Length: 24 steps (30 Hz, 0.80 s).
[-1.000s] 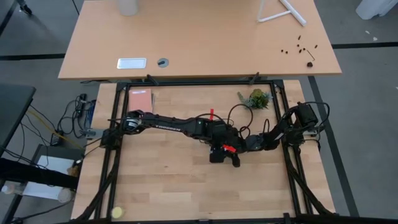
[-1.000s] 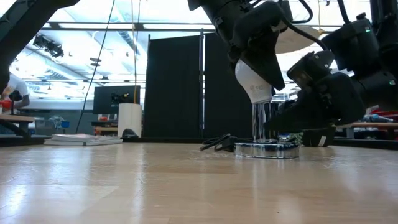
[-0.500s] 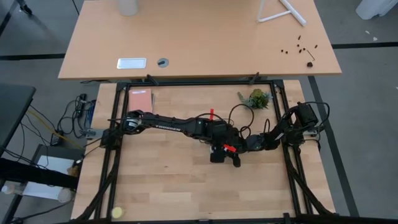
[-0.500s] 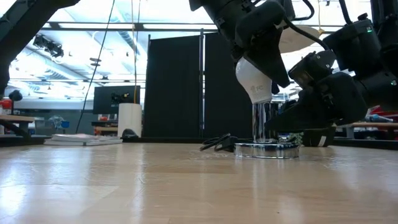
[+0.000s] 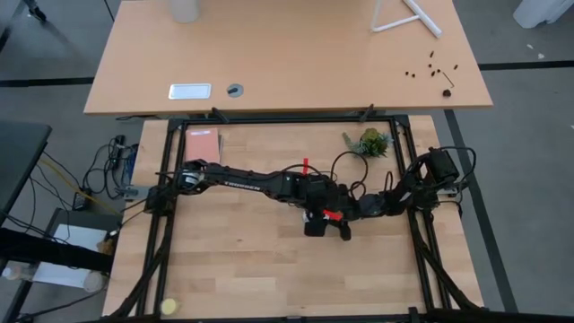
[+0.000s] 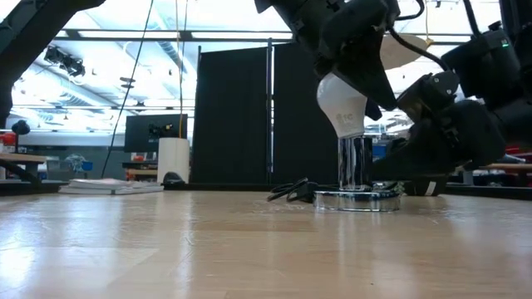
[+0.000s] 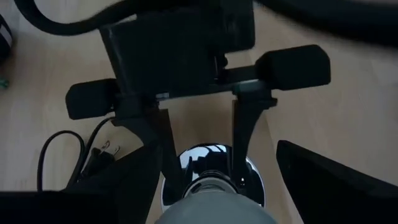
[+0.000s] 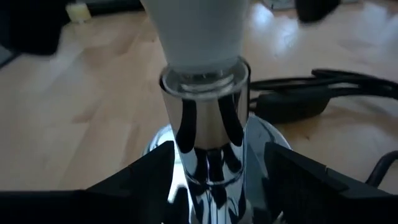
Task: Screw lightbulb
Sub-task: Insert the white lightbulb into the silver lamp
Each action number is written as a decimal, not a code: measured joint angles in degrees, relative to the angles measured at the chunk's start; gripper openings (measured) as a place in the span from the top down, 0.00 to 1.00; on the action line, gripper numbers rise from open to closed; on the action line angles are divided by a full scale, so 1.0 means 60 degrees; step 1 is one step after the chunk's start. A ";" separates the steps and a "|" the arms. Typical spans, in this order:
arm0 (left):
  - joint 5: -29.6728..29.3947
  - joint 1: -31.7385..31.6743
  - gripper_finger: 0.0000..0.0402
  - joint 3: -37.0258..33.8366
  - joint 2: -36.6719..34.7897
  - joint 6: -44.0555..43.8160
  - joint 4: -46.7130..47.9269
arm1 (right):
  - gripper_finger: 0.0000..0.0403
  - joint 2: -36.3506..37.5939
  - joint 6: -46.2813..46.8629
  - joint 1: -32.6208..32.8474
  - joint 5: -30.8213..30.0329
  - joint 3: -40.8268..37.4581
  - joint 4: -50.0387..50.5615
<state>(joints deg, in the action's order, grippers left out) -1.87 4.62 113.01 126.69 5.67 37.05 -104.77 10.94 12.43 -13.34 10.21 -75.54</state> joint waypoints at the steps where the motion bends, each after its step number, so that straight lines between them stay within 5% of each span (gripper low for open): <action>1: 0.0000 0.0000 0.20 0.0000 0.0000 0.0000 -0.0064 | 0.36 0.0000 -0.0003 0.0000 0.0000 -0.0060 -0.0191; 24: -0.0597 0.0000 0.20 0.0292 -0.0065 0.0316 -0.0279 | 0.36 0.0000 0.0248 0.0055 0.0000 -0.0366 -0.0544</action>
<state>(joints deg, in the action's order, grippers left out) -5.45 4.62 114.76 126.30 7.57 35.38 -104.77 12.43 12.75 -13.34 8.01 -78.81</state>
